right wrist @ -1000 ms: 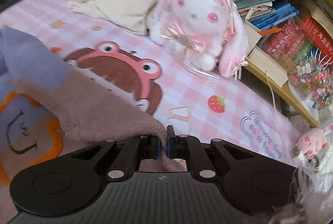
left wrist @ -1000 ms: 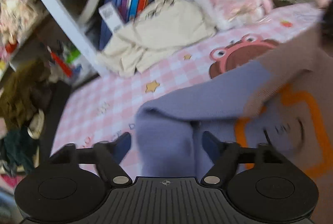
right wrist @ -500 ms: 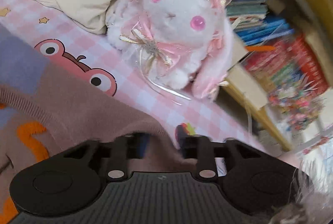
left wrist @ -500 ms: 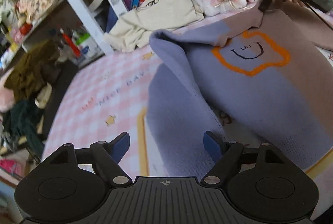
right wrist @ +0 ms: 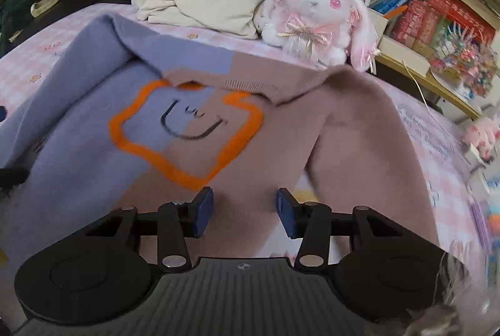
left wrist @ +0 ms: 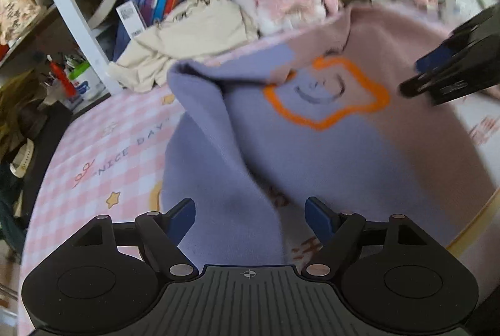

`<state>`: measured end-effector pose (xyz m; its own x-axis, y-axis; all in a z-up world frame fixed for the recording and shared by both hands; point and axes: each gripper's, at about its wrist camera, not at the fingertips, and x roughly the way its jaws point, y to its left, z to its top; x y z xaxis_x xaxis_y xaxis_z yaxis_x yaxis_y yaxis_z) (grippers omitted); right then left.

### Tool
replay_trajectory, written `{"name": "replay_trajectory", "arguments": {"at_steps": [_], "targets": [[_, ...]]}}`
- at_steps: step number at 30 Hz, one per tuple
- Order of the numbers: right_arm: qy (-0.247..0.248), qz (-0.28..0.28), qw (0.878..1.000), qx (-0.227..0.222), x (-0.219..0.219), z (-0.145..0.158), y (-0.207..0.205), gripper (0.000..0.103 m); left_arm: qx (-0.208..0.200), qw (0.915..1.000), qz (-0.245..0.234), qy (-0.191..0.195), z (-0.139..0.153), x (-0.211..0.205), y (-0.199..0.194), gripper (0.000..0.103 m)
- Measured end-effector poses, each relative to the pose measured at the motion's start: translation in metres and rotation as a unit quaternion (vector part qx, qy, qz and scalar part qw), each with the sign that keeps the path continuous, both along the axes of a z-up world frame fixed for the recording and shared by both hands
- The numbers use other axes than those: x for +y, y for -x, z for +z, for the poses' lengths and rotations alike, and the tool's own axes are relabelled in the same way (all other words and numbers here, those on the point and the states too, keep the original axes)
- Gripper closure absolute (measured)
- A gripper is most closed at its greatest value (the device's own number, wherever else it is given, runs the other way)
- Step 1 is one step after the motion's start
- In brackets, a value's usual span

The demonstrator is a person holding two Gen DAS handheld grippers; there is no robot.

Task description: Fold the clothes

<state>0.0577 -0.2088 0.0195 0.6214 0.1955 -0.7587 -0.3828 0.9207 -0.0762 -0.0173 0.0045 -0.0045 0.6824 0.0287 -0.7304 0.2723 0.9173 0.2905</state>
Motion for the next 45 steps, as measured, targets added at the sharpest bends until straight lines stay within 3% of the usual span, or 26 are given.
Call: {"name": "replay_trajectory", "arguments": {"at_steps": [3, 4, 5, 7, 8, 10, 14, 17, 19, 23, 24, 26, 27, 30, 33, 36, 39, 45], "targets": [[-0.003, -0.008, 1.000, 0.002, 0.006, 0.000, 0.019, 0.063, 0.002, 0.9998, 0.020, -0.007, -0.006, 0.012, -0.004, 0.030], [-0.004, -0.005, 1.000, 0.003, 0.006, 0.002, 0.022, 0.063, 0.002, 0.9997, 0.025, -0.004, -0.005, 0.017, -0.006, 0.045], [-0.004, -0.003, 1.000, 0.007, 0.007, 0.002, 0.025, 0.063, 0.002, 0.9996, 0.029, 0.000, -0.004, 0.024, -0.007, 0.068], [-0.004, -0.002, 1.000, 0.021, 0.007, -0.002, 0.028, 0.062, 0.004, 0.9992, 0.037, 0.016, -0.002, 0.038, -0.011, 0.090], [-0.003, -0.002, 1.000, 0.027, 0.007, -0.005, 0.030, 0.062, 0.001, 0.9986, 0.042, 0.032, 0.004, 0.047, -0.014, 0.099], [0.001, -0.004, 1.000, 0.031, 0.010, -0.007, 0.030, 0.063, -0.011, 0.9963, 0.052, 0.067, 0.018, 0.067, -0.021, 0.100], [0.008, -0.009, 0.999, 0.037, 0.015, -0.011, 0.032, 0.065, -0.078, 0.9892, 0.088, 0.088, 0.064, 0.114, -0.048, 0.100], [0.010, -0.013, 0.999, 0.043, 0.018, -0.013, 0.030, 0.065, -0.105, 0.9812, 0.125, 0.103, 0.086, 0.152, -0.082, 0.100], [0.009, -0.015, 0.999, 0.047, 0.021, -0.013, 0.029, 0.065, -0.109, 0.9793, 0.146, 0.089, 0.089, 0.168, -0.110, 0.100], [0.012, -0.019, 0.999, 0.050, 0.024, -0.015, 0.026, 0.065, -0.092, 0.9751, 0.198, 0.042, 0.075, 0.186, -0.160, 0.088], [0.012, -0.020, 0.998, 0.051, 0.025, -0.016, 0.026, 0.065, -0.089, 0.9721, 0.215, 0.029, 0.073, 0.191, -0.166, 0.083], [0.013, -0.023, 0.998, 0.052, 0.026, -0.017, 0.025, 0.065, -0.093, 0.9657, 0.243, 0.010, 0.069, 0.199, -0.171, 0.046], [0.015, -0.023, 0.998, 0.050, 0.027, -0.017, 0.025, 0.065, -0.103, 0.9632, 0.248, 0.009, 0.070, 0.201, -0.167, 0.042], [0.015, -0.022, 0.999, 0.044, 0.027, -0.018, 0.027, 0.063, -0.115, 0.9654, 0.228, 0.054, 0.070, 0.193, -0.139, 0.039], [0.009, -0.022, 0.999, 0.040, 0.025, -0.020, 0.028, 0.062, -0.089, 0.9721, 0.189, 0.107, 0.060, 0.173, -0.106, 0.039], [0.003, -0.022, 0.999, 0.037, 0.024, -0.021, 0.027, 0.061, -0.044, 0.9726, 0.159, 0.164, 0.040, 0.143, -0.072, 0.039], [-0.001, -0.020, 0.999, 0.029, 0.023, -0.023, 0.029, 0.061, 0.011, 0.9632, 0.138, 0.230, 0.017, 0.115, -0.045, 0.039], [-0.027, -0.033, 0.999, 0.026, 0.014, -0.020, 0.033, 0.061, 0.054, 0.9373, 0.170, 0.300, -0.009, 0.086, -0.025, 0.035]]}}
